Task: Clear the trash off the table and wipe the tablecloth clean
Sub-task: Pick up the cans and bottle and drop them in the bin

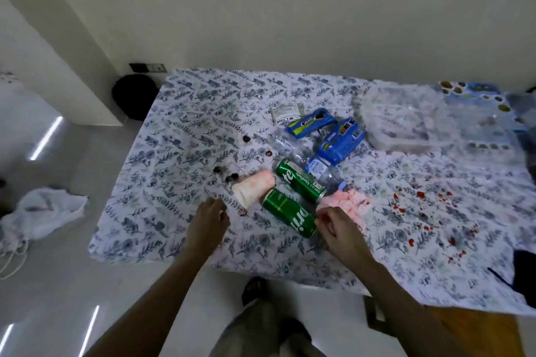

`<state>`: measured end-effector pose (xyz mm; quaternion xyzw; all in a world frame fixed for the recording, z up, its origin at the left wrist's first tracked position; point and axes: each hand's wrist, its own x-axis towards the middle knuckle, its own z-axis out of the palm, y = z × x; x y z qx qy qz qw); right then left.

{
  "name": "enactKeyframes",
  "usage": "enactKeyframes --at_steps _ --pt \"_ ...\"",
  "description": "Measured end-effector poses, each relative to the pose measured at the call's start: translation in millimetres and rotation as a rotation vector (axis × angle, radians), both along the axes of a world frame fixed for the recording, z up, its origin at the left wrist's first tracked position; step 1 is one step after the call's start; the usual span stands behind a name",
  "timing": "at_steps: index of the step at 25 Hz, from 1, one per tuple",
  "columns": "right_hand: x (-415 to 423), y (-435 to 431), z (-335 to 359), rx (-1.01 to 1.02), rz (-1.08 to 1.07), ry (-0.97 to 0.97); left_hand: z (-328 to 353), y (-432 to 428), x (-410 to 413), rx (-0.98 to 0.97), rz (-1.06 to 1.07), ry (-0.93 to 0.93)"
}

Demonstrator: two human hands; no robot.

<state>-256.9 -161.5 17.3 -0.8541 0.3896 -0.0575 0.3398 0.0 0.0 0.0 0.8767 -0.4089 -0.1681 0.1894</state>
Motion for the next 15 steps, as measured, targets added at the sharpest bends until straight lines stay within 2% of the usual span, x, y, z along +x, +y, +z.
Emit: enactKeyframes --at_steps 2,5,15 --pt "13 -6 -3 -0.013 -0.032 0.024 -1 -15 20 -0.088 0.024 -0.006" --pt "25 -12 -1 -0.029 -0.053 0.072 -4 -45 37 -0.139 -0.055 -0.05" --pt "63 -36 -8 -0.131 -0.143 0.044 -13 -89 42 -0.151 -0.259 0.04"
